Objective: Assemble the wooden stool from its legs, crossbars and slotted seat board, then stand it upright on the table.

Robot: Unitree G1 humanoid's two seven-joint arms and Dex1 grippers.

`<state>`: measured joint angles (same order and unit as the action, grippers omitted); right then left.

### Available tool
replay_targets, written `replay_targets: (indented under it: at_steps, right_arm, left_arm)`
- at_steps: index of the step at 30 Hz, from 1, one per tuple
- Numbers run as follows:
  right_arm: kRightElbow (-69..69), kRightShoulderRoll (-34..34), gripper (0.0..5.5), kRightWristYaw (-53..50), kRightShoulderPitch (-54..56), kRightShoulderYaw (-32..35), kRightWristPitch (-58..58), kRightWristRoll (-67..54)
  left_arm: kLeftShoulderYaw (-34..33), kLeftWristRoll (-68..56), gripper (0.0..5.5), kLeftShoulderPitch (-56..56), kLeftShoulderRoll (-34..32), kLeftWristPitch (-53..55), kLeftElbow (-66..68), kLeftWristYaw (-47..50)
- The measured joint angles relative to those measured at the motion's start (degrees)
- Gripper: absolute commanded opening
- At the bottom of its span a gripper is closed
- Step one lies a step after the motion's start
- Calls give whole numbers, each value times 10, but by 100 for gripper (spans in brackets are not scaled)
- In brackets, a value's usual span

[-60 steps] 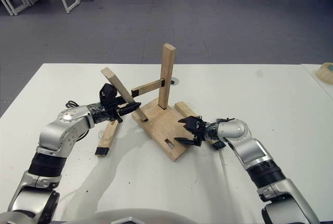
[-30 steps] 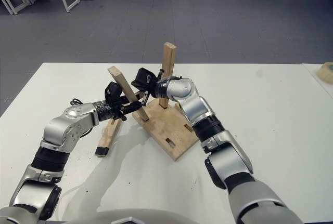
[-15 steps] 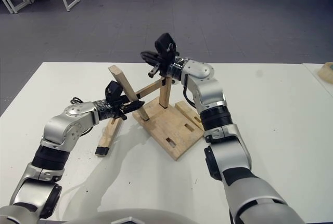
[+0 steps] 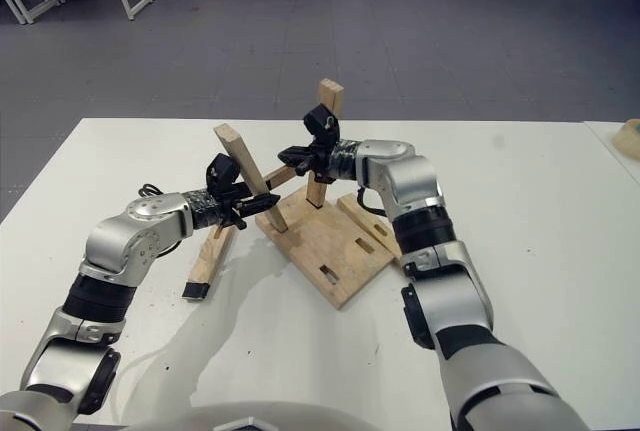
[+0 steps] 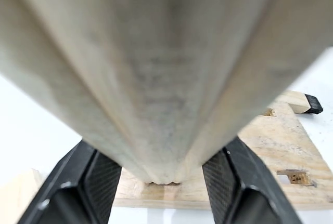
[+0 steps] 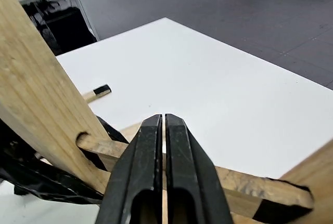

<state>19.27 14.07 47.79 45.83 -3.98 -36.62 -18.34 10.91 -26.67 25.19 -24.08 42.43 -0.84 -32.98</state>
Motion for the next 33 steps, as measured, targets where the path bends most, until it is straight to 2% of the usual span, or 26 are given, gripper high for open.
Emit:
replay_targets:
  at_steps: [2, 3, 6, 9, 11, 15, 17, 21, 23, 26, 29, 33]
  right_arm:
    - [-80, -5, 10, -24, -13, 49, -7, -43]
    - [-122, -7, 10, -36, -19, 72, -12, -68]
    - [-223, 0, 10, -58, -59, 114, -46, -119]
    - [-284, 42, 10, -46, -126, 129, -85, -158]
    - [-304, 109, 10, 2, -183, 128, -100, -169]
    - [-273, 229, 10, 58, -278, 93, -53, -96]
    - [-244, 257, 10, 61, -297, 62, -6, -42]
    - [-152, 262, 10, 38, -297, -12, 91, 59]
    - [-97, 246, 10, 32, -293, -54, 140, 105]
    - [-63, 242, 10, 37, -274, -86, 206, 143]
    - [-65, 249, 10, 68, -276, -114, 240, 165]
    - [-112, 263, 10, 104, -303, -129, 239, 169]
  left_arm:
    - [-4, -2, 204, 1, 0, 5, -1, -2]
    - [-4, -2, 242, 1, 0, 6, -1, -2]
    - [35, 26, 282, -30, -12, 62, 20, -3]
    - [41, 51, 334, -46, -15, 34, 3, -3]
    - [34, 53, 334, -45, -17, 26, -30, -5]
    - [29, 67, 334, -101, -54, 38, -83, -7]
    - [32, 81, 334, -125, -64, 40, -91, -1]
    - [41, 125, 334, -149, -39, 5, -88, 49]
    - [16, 139, 334, -156, -16, -23, -84, 86]
    - [-74, 123, 334, -154, 1, -78, -70, 110]
    - [-138, 117, 334, -141, -31, -98, -49, 101]
    - [-148, 105, 334, -185, -73, -53, -108, 63]
